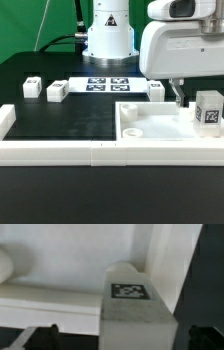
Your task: Assemble one leg
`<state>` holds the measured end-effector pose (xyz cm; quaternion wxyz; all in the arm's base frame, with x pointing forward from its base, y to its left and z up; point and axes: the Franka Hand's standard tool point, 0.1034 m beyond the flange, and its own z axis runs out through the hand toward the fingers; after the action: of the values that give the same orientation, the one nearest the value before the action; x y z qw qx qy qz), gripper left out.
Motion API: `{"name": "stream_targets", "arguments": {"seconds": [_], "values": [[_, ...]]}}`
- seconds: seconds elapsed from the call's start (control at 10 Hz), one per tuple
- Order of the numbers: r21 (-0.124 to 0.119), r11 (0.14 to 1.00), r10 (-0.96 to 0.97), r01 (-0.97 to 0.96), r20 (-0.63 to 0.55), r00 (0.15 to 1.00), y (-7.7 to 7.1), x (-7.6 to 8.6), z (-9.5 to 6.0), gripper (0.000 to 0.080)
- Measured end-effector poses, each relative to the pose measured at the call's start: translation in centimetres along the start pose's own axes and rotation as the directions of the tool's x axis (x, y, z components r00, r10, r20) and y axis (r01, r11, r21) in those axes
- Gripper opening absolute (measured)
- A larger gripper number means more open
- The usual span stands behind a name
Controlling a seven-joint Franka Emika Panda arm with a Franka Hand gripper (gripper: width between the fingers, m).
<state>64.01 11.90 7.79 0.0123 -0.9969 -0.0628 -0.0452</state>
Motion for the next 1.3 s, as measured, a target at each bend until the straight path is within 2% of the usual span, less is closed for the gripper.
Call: {"name": "stream_targets", "arguments": {"seconds": [0.1, 0.2, 0.3, 0.4, 0.5, 0.7, 0.9, 1.1, 1.3], "values": [[0.0, 1.0, 0.002, -0.002, 0.0, 1.0, 0.01, 0.0, 0.0, 0.0649], [0.0, 1.0, 0.003, -0.003, 0.0, 1.0, 0.02, 0.0, 0.0, 0.056], [0.0, 1.0, 0.003, -0.003, 0.0, 1.0, 0.03, 0.0, 0.0, 0.0424], [0.0, 1.0, 0.003, -0.003, 0.0, 1.0, 0.03, 0.0, 0.0, 0.0424], [0.0, 1.0, 0.01, -0.01, 0.0, 1.0, 0.03, 0.0, 0.0, 0.0291], [0.001, 0.998, 0.057, -0.057, 0.0, 0.998, 0.03, -0.02, 0.01, 0.0291], [0.007, 0.966, 0.259, -0.259, 0.002, 0.966, 0.09, -0.07, 0.02, 0.0291], [0.009, 0.85, 0.527, -0.527, 0.006, 0.85, 0.19, -0.1, 0.03, 0.0291], [0.002, 0.674, 0.738, -0.739, 0.005, 0.674, 0.27, -0.18, 0.05, 0.0291]]}}
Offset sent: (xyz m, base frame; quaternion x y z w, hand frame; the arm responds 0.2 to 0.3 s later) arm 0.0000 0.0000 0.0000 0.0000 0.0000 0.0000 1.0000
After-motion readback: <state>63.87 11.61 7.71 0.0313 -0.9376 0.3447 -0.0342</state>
